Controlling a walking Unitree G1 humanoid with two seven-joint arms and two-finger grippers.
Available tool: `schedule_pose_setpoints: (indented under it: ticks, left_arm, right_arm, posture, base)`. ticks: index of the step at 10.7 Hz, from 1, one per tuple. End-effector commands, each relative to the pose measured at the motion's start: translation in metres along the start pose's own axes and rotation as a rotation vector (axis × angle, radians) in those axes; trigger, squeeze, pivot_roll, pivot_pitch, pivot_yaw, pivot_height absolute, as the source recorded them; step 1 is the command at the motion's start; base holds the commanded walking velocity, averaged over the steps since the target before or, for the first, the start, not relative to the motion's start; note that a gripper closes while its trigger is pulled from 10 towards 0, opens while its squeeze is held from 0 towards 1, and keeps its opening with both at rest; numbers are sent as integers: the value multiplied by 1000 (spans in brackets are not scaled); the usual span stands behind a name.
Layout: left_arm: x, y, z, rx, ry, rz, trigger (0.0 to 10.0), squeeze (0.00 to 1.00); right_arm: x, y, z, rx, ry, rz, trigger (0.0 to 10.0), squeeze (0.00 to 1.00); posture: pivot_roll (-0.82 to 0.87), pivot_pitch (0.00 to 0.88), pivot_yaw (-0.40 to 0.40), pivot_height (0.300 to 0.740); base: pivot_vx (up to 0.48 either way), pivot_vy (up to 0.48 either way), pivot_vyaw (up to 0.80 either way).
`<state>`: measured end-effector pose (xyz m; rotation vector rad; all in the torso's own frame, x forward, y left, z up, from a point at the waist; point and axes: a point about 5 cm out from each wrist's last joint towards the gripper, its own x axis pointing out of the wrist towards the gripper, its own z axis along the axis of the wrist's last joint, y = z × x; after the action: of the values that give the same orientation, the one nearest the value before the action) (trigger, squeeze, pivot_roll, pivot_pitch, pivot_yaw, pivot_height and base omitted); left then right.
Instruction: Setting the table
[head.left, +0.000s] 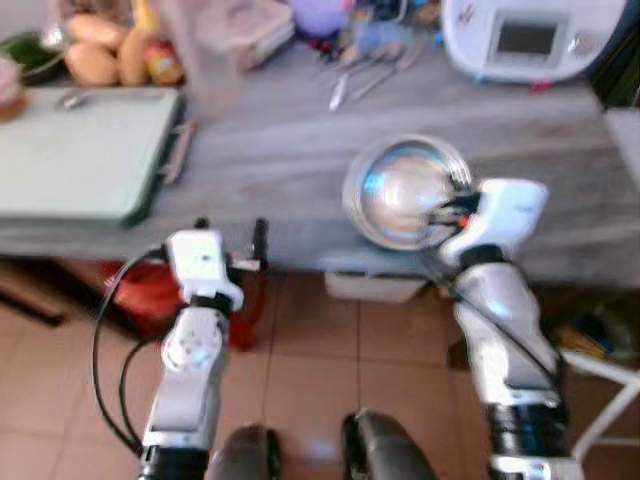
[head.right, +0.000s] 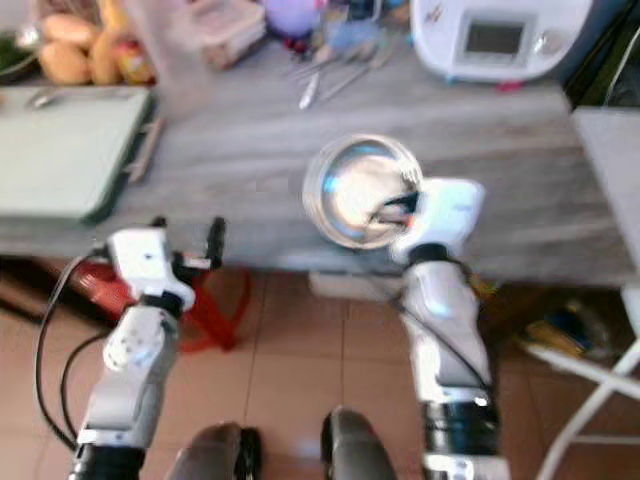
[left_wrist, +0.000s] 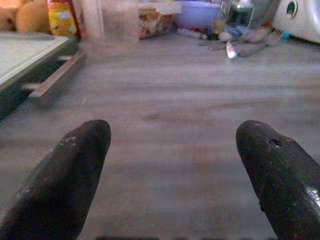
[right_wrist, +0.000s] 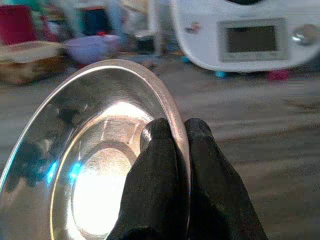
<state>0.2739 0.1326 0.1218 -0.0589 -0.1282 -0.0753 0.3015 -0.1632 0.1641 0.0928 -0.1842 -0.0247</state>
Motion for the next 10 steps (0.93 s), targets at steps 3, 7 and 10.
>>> schedule_pose_setpoints:
  ticks: [3,7,10]
  left_arm:
    - [-11,8,-7,6,39,17,10000,0]
    - [-10,7,-5,1,38,12,10000,0]
    - [-12,5,-6,-8,49,-9,10000,0]
  right_arm:
    - [-2,4,-16,173,115,-11,10000,0]
    - [-2,13,-28,359,252,4,10000,0]
    - [7,2,-25,362,266,-46,10000,0]
  posture:
    - [-31,187,14,740]
    - [-31,193,11,740]
    - [-31,201,16,740]
  base:
    - [0,0,0]
    - [0,0,0]
    - [0,0,0]
